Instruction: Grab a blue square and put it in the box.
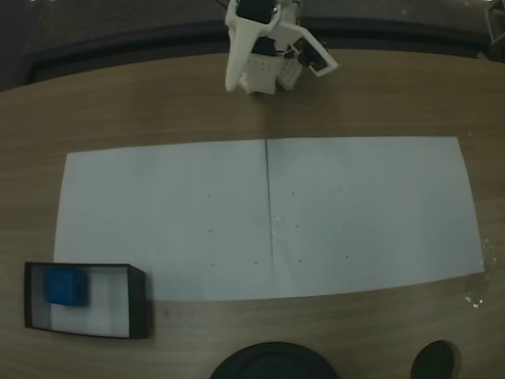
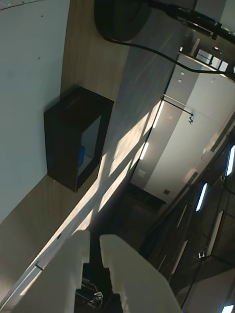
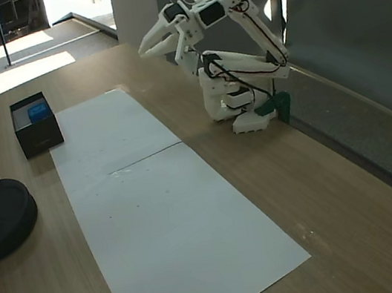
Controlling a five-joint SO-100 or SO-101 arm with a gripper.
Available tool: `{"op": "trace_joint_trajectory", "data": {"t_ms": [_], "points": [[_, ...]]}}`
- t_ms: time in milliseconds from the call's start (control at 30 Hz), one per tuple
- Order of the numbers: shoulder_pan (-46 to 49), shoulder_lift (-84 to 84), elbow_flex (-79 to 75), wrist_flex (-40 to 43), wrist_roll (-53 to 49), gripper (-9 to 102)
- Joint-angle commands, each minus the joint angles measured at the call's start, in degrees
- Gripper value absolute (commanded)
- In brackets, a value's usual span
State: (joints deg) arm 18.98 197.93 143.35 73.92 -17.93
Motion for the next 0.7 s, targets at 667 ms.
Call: {"op": "trace_joint_trajectory", "data": {"t_ms": [667], "points": [[-11.43, 1.14, 29.97, -5.27, 16.35, 0]]}}
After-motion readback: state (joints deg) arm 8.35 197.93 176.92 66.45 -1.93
